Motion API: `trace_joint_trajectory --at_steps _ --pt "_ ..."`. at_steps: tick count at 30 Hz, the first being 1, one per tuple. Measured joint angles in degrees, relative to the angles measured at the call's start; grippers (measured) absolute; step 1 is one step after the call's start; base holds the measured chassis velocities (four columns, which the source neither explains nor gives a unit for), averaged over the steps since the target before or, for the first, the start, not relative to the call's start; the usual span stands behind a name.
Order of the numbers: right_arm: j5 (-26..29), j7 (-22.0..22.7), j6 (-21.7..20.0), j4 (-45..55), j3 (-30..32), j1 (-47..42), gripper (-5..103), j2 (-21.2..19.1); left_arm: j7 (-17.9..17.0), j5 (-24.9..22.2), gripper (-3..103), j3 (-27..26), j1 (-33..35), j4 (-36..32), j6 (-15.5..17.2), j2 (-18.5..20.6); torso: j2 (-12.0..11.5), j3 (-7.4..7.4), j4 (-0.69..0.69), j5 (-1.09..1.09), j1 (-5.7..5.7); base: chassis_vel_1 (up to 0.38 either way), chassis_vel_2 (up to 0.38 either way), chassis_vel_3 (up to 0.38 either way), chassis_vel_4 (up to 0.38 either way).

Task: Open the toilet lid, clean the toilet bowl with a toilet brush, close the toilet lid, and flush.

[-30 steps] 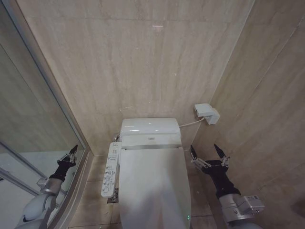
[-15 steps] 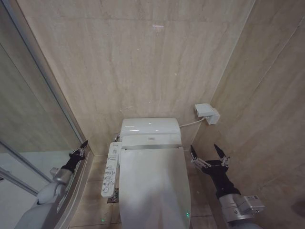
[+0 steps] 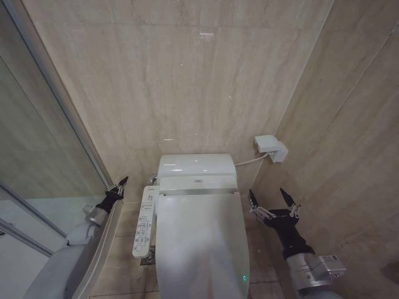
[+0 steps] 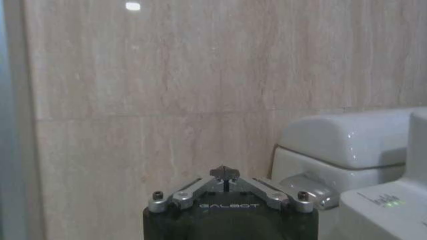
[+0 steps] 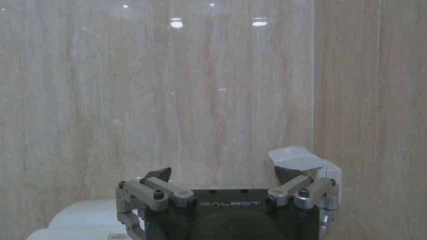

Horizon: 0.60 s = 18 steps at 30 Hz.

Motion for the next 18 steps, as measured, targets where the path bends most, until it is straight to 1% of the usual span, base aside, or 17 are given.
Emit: trace_joint_trajectory --at_steps 1,5,6,10,14,16,18 --pt "0.0 0.0 0.0 0.0 0.0 0.0 100 0.0 0.0 0.0 0 0.0 0.0 0.0 0.0 0.0 0.0 0.00 0.00 0.00 0.00 0.000 0.000 0.000 0.000" --pt "0.0 0.0 0.0 0.0 0.0 0.0 100 0.0 -0.3 0.1 0 1.4 -3.2 2.4 0.0 -2.7 0.0 0.00 -0.01 0.01 0.00 0.000 0.000 0.000 0.000" --pt "0.0 0.0 0.0 0.0 0.0 0.0 100 0.0 -0.3 0.1 0 1.4 -3.2 2.4 0.0 -2.7 0.0 0.00 -0.01 0.01 0.00 0.000 0.000 0.000 0.000" --pt "0.0 0.0 0.0 0.0 0.0 0.0 100 0.0 -1.5 0.2 0 3.1 -4.9 2.8 0.5 -5.4 0.0 0.00 -0.01 0.01 0.00 0.000 0.000 0.000 0.000" --pt "0.0 0.0 0.0 0.0 0.0 0.0 100 0.0 -1.6 0.9 0 4.3 -5.5 3.2 0.6 -6.2 0.0 0.00 -0.03 0.00 0.00 0.000 0.000 0.000 0.000" --pt "0.0 0.0 0.0 0.0 0.0 0.0 100 0.0 -1.4 1.0 0 4.5 -5.5 3.3 0.6 -6.1 0.0 0.00 -0.01 0.01 0.00 0.000 0.000 0.000 0.000" --pt "0.0 0.0 0.0 0.0 0.0 0.0 100 0.0 -0.5 1.1 0 4.6 -5.5 3.5 0.6 -5.6 0.0 -0.01 0.01 0.00 0.00 0.000 0.000 0.000 0.000"
